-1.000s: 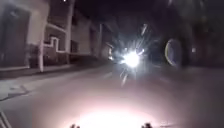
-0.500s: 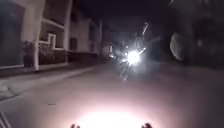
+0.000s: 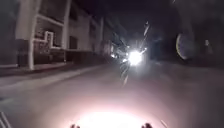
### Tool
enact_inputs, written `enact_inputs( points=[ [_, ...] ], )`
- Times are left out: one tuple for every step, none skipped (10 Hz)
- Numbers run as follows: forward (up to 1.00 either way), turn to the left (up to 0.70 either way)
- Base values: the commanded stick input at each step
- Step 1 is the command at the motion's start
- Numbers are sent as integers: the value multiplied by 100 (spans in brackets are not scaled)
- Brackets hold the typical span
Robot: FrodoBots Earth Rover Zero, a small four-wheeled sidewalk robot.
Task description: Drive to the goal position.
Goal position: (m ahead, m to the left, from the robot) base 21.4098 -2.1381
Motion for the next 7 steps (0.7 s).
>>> enact_inputs(
  points=[
    [70, -35],
    [70, -13],
    [70, 0],
    [70, 0],
    [70, 0],
    [70, 0],
    [70, 0]
  ],
)
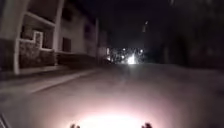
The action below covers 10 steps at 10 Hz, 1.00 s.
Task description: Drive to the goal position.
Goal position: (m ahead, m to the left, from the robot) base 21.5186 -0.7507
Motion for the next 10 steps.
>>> enact_inputs(
  points=[
    [70, 0],
    [70, 0],
    [70, 0],
    [70, 0],
    [70, 0],
    [70, 0],
    [70, 0],
    [70, 0],
    [70, 0],
    [70, -20]
  ],
)
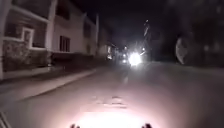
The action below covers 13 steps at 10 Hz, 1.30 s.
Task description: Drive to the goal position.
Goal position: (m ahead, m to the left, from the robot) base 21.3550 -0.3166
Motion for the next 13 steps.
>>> enact_inputs(
  points=[
    [70, -35],
    [70, -25],
    [70, 0],
    [70, 0],
    [70, 0],
    [70, 0],
    [70, 0],
    [70, 0],
    [70, 0],
    [70, 0],
    [70, 0],
    [70, 0],
    [70, 0]
  ],
)
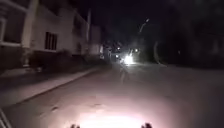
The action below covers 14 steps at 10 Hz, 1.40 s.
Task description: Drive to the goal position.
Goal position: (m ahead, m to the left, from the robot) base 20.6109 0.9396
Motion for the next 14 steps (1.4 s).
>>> enact_inputs(
  points=[
    [70, 0],
    [70, 0],
    [70, 0],
    [70, 0],
    [70, 0],
    [70, 0],
    [70, 0],
    [70, 0],
    [70, 0],
    [70, 0],
    [70, 0],
    [70, -25],
    [70, -34],
    [70, -25]
  ],
)
